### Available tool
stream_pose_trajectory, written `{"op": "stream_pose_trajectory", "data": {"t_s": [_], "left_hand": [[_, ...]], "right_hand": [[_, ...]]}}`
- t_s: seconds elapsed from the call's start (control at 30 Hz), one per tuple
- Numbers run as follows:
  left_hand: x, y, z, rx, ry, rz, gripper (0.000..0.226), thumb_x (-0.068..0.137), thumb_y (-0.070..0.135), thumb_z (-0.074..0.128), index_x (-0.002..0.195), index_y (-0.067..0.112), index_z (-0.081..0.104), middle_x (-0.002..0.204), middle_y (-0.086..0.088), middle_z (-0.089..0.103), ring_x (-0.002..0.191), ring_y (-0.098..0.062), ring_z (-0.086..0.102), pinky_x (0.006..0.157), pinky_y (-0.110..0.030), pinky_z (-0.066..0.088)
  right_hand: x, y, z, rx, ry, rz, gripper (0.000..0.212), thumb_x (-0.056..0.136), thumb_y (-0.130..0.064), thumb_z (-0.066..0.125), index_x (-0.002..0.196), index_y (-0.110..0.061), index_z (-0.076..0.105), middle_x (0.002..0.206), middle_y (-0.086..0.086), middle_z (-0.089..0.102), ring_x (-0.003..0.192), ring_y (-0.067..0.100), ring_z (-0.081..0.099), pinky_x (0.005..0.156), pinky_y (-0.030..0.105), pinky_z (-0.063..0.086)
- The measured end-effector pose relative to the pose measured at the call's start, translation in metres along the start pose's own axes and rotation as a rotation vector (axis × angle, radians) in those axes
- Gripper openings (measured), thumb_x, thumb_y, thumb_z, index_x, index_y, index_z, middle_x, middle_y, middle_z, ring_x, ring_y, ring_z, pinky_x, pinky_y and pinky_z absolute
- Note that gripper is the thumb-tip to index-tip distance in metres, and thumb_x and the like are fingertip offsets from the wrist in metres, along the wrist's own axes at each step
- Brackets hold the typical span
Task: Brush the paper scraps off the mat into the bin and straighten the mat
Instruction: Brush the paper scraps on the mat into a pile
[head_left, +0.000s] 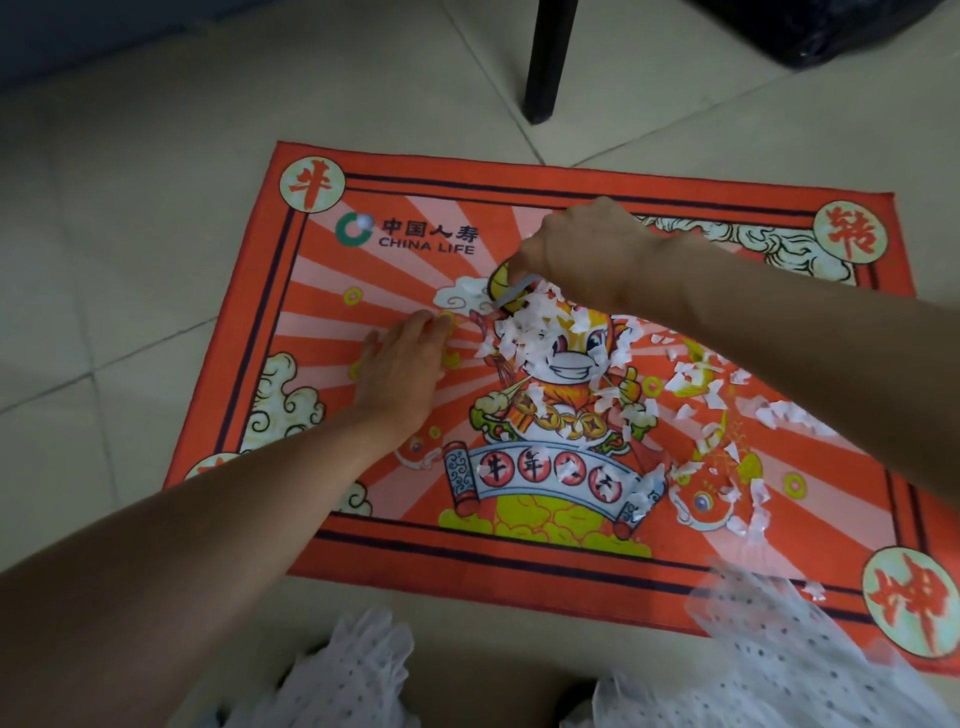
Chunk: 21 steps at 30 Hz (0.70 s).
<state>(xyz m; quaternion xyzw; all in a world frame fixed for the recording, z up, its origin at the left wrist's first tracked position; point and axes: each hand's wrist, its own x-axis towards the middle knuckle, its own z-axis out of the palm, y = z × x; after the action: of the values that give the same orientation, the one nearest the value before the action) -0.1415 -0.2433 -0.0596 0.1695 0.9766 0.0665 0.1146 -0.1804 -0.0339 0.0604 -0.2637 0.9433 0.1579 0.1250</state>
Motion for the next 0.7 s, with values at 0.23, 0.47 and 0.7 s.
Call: {"op": "stream_pose_trajectory", "data": {"t_s": [0.23, 0.47, 0.7], "left_hand": [[0.002, 0.001, 0.002, -0.011, 0.002, -0.007, 0.063, 0.092, 0.005, 0.056, 0.149, 0.019, 0.032, 0.152, -0.004, 0.032, 0.14, -0.026, 0.034, 0.113, -0.054, 0.029], [0.003, -0.001, 0.002, -0.003, -0.018, -0.003, 0.063, 0.091, 0.008, 0.059, 0.148, 0.018, 0.034, 0.148, -0.005, 0.036, 0.133, -0.03, 0.042, 0.109, -0.055, 0.033], [0.002, 0.0, -0.001, -0.006, -0.019, 0.003, 0.061, 0.091, 0.007, 0.058, 0.146, 0.019, 0.035, 0.146, -0.005, 0.038, 0.131, -0.029, 0.044, 0.109, -0.056, 0.034]], "right_hand": [[0.028, -0.012, -0.004, 0.043, 0.031, 0.046, 0.053, 0.091, 0.001, 0.052, 0.139, -0.019, 0.045, 0.12, 0.013, 0.056, 0.104, 0.033, 0.058, 0.068, 0.035, 0.042], [0.042, -0.035, -0.007, 0.003, 0.003, -0.027, 0.046, 0.094, -0.001, 0.048, 0.138, -0.011, 0.042, 0.125, 0.016, 0.052, 0.111, 0.033, 0.054, 0.074, 0.035, 0.041], [0.03, -0.014, -0.018, 0.001, -0.059, -0.1, 0.038, 0.095, -0.005, 0.048, 0.131, -0.017, 0.049, 0.127, 0.012, 0.051, 0.112, 0.031, 0.052, 0.077, 0.034, 0.039]]}}
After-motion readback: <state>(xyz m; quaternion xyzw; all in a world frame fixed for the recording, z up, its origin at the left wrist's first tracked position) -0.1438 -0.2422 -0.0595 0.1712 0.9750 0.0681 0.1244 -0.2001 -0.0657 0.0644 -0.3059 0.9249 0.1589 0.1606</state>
